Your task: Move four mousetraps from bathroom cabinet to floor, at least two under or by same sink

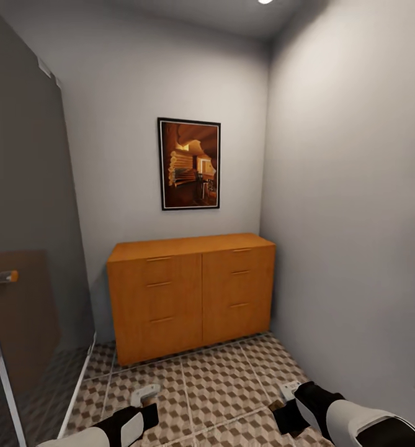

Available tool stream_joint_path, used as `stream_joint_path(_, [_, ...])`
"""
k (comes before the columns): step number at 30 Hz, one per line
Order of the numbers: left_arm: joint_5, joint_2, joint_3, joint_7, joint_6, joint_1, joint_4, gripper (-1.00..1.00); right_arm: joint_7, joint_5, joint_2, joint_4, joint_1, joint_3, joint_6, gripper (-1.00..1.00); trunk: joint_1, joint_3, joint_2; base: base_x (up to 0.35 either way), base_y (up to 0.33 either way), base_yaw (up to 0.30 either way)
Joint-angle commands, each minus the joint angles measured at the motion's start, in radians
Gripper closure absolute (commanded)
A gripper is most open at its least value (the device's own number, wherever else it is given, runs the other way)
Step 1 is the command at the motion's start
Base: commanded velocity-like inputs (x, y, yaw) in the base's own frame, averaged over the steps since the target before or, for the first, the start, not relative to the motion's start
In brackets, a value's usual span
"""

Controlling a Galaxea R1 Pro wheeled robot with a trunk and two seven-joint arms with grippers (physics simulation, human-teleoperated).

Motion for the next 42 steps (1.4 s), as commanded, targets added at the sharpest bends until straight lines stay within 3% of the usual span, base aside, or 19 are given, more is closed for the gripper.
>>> stream_joint_path(1, [0.005,0.000,-0.009,0.002,0.004,0.002,0.000,1.00,0.004,-0.009,0.000,0.001,-0.001,0.009,0.002,1.00,-0.001,-0.001,-0.001,-0.346,0.000,0.000])
stream_joint_path(17, [0.006,0.001,-0.009,0.003,0.004,0.010,0.000,1.00,0.014,-0.008,0.000,0.001,-0.001,0.009,0.004,1.00,-0.001,-0.001,-0.001,-0.341,0.000,0.000])
stream_joint_path(42, [0.020,0.037,-0.009,0.003,0.003,0.047,0.001,1.00,-0.001,-0.007,0.005,0.001,-0.001,0.010,0.005,1.00,-0.001,-0.001,-0.001,-0.001,0.000,0.290])
